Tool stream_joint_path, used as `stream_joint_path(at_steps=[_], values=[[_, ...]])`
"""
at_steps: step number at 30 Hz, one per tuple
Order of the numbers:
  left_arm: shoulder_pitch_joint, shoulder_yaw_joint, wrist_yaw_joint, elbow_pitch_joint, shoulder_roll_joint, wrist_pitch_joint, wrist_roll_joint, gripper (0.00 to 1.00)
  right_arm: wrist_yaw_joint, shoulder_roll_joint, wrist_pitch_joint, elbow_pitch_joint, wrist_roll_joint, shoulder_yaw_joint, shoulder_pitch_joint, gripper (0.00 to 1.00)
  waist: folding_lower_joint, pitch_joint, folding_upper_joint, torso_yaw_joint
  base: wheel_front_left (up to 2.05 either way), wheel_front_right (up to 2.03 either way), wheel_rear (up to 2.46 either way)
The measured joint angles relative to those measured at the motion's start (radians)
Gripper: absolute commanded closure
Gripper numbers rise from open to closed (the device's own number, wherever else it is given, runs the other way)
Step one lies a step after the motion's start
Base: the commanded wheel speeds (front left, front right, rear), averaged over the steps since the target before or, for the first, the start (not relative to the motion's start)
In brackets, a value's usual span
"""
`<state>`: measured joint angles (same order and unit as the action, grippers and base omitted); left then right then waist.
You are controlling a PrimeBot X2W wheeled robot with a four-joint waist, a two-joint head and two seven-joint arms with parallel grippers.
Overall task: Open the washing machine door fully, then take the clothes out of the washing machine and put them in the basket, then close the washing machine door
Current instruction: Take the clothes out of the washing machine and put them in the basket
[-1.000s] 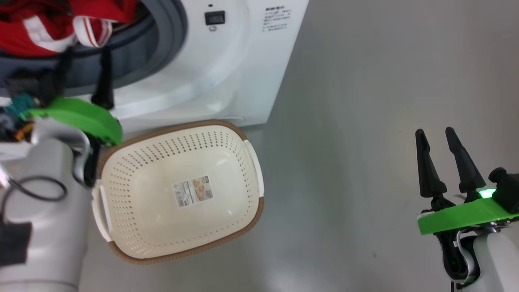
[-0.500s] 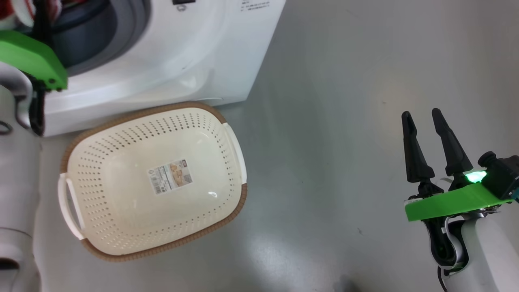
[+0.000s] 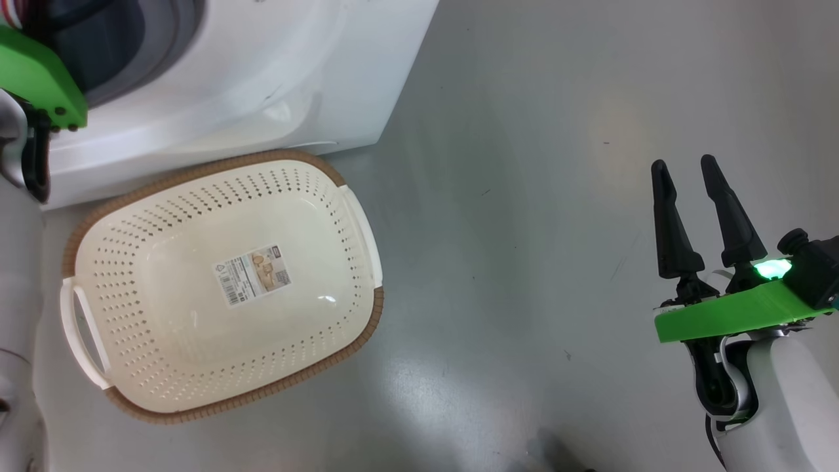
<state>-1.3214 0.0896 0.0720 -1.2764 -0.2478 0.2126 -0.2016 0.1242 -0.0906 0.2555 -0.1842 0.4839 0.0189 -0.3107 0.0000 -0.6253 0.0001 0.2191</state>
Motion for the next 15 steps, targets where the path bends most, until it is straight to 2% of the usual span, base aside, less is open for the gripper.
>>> stream_joint_path(at_steps=[1,2,3,4,15], values=[[0.0,0.002,0.0,-0.003,0.0,0.0,0.0,0.57,0.0,0.001,0.0,0.0,0.0,0.0,0.0,0.0,0.0,0.001,-0.0001,0.0,0.0,0.0,0.0],[0.0,0.004,0.0,-0.006,0.0,0.0,0.0,0.75,0.0,0.001,0.0,0.0,0.0,0.0,0.0,0.0,0.0,0.002,-0.0001,0.001,0.0,0.0,0.0],[0.0,0.007,0.0,-0.008,0.0,0.0,0.0,0.97,0.0,0.001,0.0,0.0,0.0,0.0,0.0,0.0,0.0,0.002,-0.0001,0.0,0.0,0.0,0.0],[0.0,0.009,0.0,-0.01,0.0,0.0,0.0,1.0,0.0,0.001,0.0,0.0,0.0,0.0,0.0,0.0,0.0,0.003,-0.0001,0.0,0.0,0.0,0.0],[0.012,0.01,0.009,-0.018,0.009,0.028,-0.02,1.0,0.0,0.001,0.0,0.0,0.0,-0.003,0.0,0.0,0.0,0.029,-0.0001,-0.016,0.0,0.0,0.0]])
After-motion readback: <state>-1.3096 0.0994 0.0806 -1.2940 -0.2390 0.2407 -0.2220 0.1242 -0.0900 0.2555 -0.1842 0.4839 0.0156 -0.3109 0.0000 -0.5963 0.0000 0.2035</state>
